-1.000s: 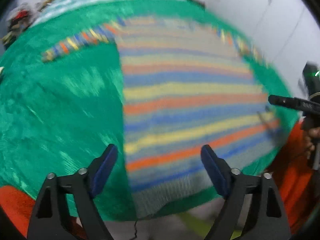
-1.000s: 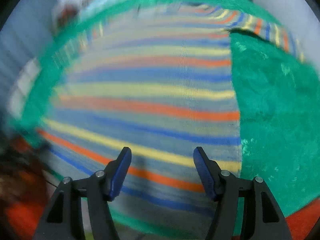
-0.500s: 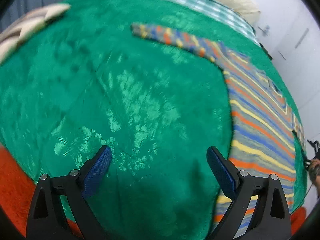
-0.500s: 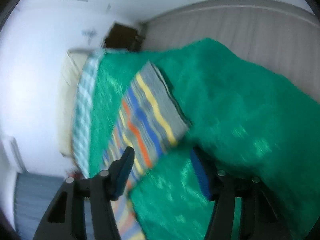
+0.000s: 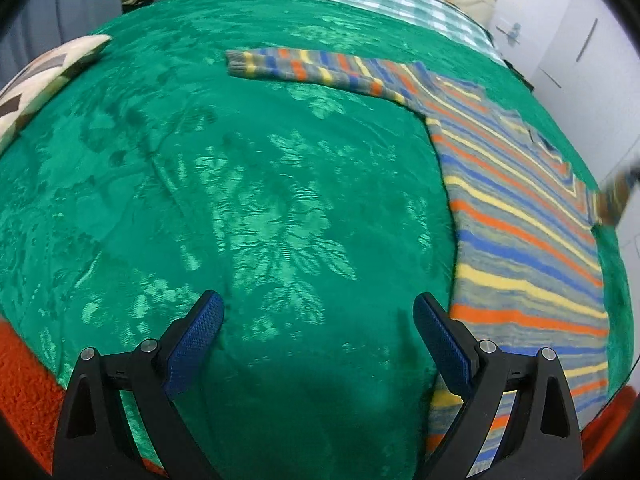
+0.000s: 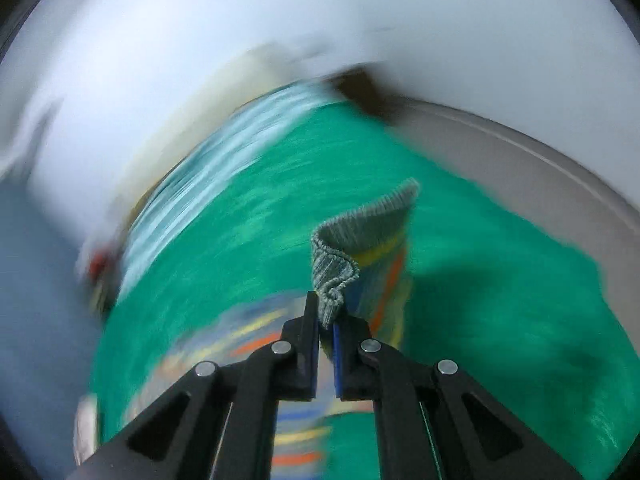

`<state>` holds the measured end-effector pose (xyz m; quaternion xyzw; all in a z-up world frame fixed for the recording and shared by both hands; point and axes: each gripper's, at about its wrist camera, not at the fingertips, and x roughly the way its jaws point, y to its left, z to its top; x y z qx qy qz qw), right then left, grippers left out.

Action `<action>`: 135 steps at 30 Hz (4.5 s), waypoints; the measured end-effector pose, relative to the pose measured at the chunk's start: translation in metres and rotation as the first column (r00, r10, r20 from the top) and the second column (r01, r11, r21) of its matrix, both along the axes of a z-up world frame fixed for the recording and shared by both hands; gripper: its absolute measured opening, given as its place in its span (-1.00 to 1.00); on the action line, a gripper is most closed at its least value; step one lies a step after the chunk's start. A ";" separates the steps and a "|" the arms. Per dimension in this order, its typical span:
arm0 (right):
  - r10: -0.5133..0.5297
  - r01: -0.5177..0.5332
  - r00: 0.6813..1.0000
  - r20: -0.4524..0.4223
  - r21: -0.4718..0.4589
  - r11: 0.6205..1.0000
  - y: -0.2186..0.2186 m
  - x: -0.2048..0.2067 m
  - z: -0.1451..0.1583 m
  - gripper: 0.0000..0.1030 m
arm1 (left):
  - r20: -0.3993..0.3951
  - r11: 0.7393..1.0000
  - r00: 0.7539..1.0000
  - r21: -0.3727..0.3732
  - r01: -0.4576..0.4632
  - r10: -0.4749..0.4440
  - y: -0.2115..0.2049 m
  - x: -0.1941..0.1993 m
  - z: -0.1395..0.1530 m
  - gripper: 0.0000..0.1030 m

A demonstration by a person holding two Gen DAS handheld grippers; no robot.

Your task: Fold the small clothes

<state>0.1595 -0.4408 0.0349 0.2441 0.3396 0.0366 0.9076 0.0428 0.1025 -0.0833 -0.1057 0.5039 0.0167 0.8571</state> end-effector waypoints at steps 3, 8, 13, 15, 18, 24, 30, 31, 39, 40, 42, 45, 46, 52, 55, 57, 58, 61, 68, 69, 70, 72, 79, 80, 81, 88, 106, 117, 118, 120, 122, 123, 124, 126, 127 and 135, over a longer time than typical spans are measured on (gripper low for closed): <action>0.284 -0.283 0.957 -0.059 0.019 0.959 0.091 0.040 0.003 -0.74 | -0.008 1.000 1.000 0.002 0.004 -0.004 0.002 0.000 -0.001 0.88; 0.387 -0.389 0.912 -0.134 0.014 0.921 0.130 0.066 -0.021 0.37 | -0.015 1.000 1.000 -0.016 -0.019 0.019 0.014 -0.007 0.001 0.87; 0.277 -0.272 0.930 -0.241 0.057 0.961 0.096 0.077 -0.043 0.13 | -0.014 0.999 1.000 -0.021 -0.025 0.025 0.014 -0.003 -0.001 0.88; 0.330 -0.308 0.877 -0.348 0.118 0.944 0.091 0.086 -0.076 0.06 | -0.018 1.000 1.000 0.002 -0.015 0.015 0.009 0.000 -0.003 0.88; 0.286 -0.287 0.845 -0.453 0.067 0.956 0.079 0.083 -0.120 0.00 | -0.024 0.998 1.000 0.065 0.009 -0.007 0.000 0.000 -0.006 0.88; 0.034 -0.132 0.889 -0.457 -0.184 0.974 0.029 0.061 -0.121 -0.78 | -0.037 0.988 0.998 0.149 0.047 -0.042 -0.011 -0.002 -0.011 0.92; 0.321 -0.384 0.832 -0.452 -0.053 0.922 0.066 0.006 -0.113 -0.34 | -0.054 0.984 0.997 0.170 0.059 -0.051 -0.016 0.000 -0.018 0.99; 0.318 -0.400 0.816 -0.483 -0.075 0.913 0.068 -0.005 -0.122 -0.33 | -0.061 0.981 0.996 0.180 0.070 -0.060 -0.016 0.000 -0.020 0.99; 0.235 -0.351 0.901 -0.365 -0.293 0.889 0.079 -0.113 -0.078 -0.24 | -0.065 0.975 0.995 0.205 0.090 -0.078 -0.020 -0.002 -0.021 0.99; 0.257 -0.364 0.901 -0.349 -0.287 0.886 0.086 -0.122 -0.074 -0.13 | -0.074 0.975 0.994 0.202 0.089 -0.075 -0.019 -0.001 -0.020 0.99; 0.336 -0.423 0.887 -0.316 -0.267 0.866 0.120 -0.144 -0.072 0.01 | -0.094 0.980 0.993 0.182 0.081 -0.065 -0.017 0.000 -0.013 0.97; 0.348 -0.474 0.860 -0.373 -0.332 0.816 0.153 -0.170 -0.097 0.05 | -0.042 0.996 0.998 0.077 0.049 -0.046 -0.003 0.005 0.015 0.97; 0.334 -0.481 0.853 -0.401 -0.354 0.802 0.161 -0.177 -0.111 0.05 | -0.022 0.999 0.999 0.030 0.031 -0.031 0.006 0.014 0.027 0.97; 0.305 -0.461 0.855 -0.419 -0.346 0.817 0.165 -0.185 -0.134 0.25 | 0.001 0.961 0.986 -0.226 -0.161 0.165 0.085 0.112 0.049 0.97; 0.309 -0.461 0.857 -0.412 -0.346 0.817 0.169 -0.182 -0.141 0.34 | -0.069 0.927 0.957 -0.235 -0.291 0.283 0.121 0.169 0.022 0.91; 0.312 -0.468 0.858 -0.408 -0.372 0.801 0.174 -0.187 -0.143 0.38 | -0.091 0.916 0.940 -0.213 -0.340 0.327 0.130 0.191 0.005 0.75; 0.312 -0.471 0.858 -0.407 -0.383 0.795 0.179 -0.180 -0.149 0.41 | -0.097 0.913 0.936 -0.207 -0.352 0.339 0.131 0.200 -0.002 0.56; 0.308 -0.470 0.861 -0.404 -0.403 0.786 0.188 -0.181 -0.154 0.48 | -0.063 0.904 0.930 -0.219 -0.367 0.363 0.130 0.222 -0.014 0.07; 0.305 -0.464 0.863 -0.404 -0.392 0.794 0.190 -0.179 -0.155 0.55 | 0.112 0.980 0.983 -0.153 -0.131 0.149 0.062 0.253 0.059 -0.97; 0.305 -0.464 0.863 -0.403 -0.393 0.794 0.190 -0.179 -0.155 0.55 | 0.139 0.988 0.986 -0.136 -0.072 0.091 0.043 0.254 0.074 -0.97; 0.304 -0.463 0.863 -0.403 -0.394 0.794 0.191 -0.180 -0.155 0.55 | 0.184 0.993 0.983 -0.114 0.022 0.000 0.011 0.256 0.096 -0.97; 0.304 -0.464 0.863 -0.403 -0.395 0.793 0.191 -0.180 -0.155 0.55 | 0.239 0.979 0.962 -0.116 0.166 -0.134 -0.040 0.257 0.127 -0.97; 0.310 -0.464 0.864 -0.398 -0.389 0.796 0.193 -0.182 -0.155 0.55 | 0.193 0.881 0.889 -0.158 0.446 -0.415 -0.202 0.266 0.137 0.53; 0.310 -0.464 0.864 -0.397 -0.387 0.797 0.193 -0.182 -0.155 0.55 | 0.173 0.887 0.895 -0.154 0.436 -0.410 -0.209 0.269 0.130 0.55; 0.311 -0.465 0.863 -0.398 -0.387 0.796 0.193 -0.183 -0.154 0.55 | 0.172 0.897 0.904 -0.147 0.416 -0.391 -0.208 0.274 0.124 0.51; 0.364 -0.489 0.832 -0.418 -0.246 0.837 0.184 -0.181 -0.122 0.26 | 0.106 0.984 0.992 -0.155 0.091 -0.075 -0.079 0.255 0.090 0.52; 0.397 -0.102 0.845 -0.358 0.620 0.778 0.330 0.098 -0.178 0.08 | 0.115 0.996 0.993 0.084 0.007 -0.017 0.024 0.113 -0.027 0.98; 0.356 -0.018 0.843 -0.404 0.639 0.769 0.358 0.139 -0.208 0.05 | 0.117 0.996 0.993 0.088 0.002 -0.013 0.028 0.116 -0.032 0.99; 0.351 -0.025 0.842 -0.409 0.620 0.784 0.360 0.141 -0.206 -0.21 | 0.118 0.996 0.993 0.086 0.002 -0.012 0.028 0.116 -0.032 0.99; 0.337 -0.059 0.848 -0.410 0.558 0.828 0.363 0.144 -0.197 -0.86 | 0.118 0.996 0.993 0.085 -0.001 -0.009 0.028 0.116 -0.031 0.99; 0.336 -0.129 0.875 -0.349 0.501 0.856 0.359 0.143 -0.173 -0.87 | 0.118 0.996 0.993 0.086 -0.002 -0.009 0.028 0.116 -0.031 0.99; 0.351 -0.191 0.887 -0.300 0.454 0.870 0.357 0.141 -0.153 -0.87 | 0.117 0.996 0.993 0.087 -0.002 -0.008 0.028 0.116 -0.031 0.99; 0.365 -0.244 0.893 -0.263 0.398 0.884 0.354 0.138 -0.135 -0.87 | 0.116 0.996 0.993 0.089 -0.001 -0.009 0.028 0.116 -0.031 0.99; 0.391 -0.323 0.897 -0.204 0.300 0.897 0.344 0.129 -0.103 -0.87 | 0.115 0.996 0.993 0.092 -0.001 -0.009 0.027 0.116 -0.031 0.99; 0.395 -0.342 0.899 -0.187 0.262 0.902 0.338 0.124 -0.093 -0.87 | 0.115 0.996 0.993 0.093 0.000 -0.010 0.028 0.116 -0.032 0.99; 0.299 -0.323 0.894 -0.333 -0.021 0.946 0.264 0.091 -0.134 -0.78 | 0.112 0.995 0.994 0.103 0.000 -0.011 0.026 0.116 -0.032 0.99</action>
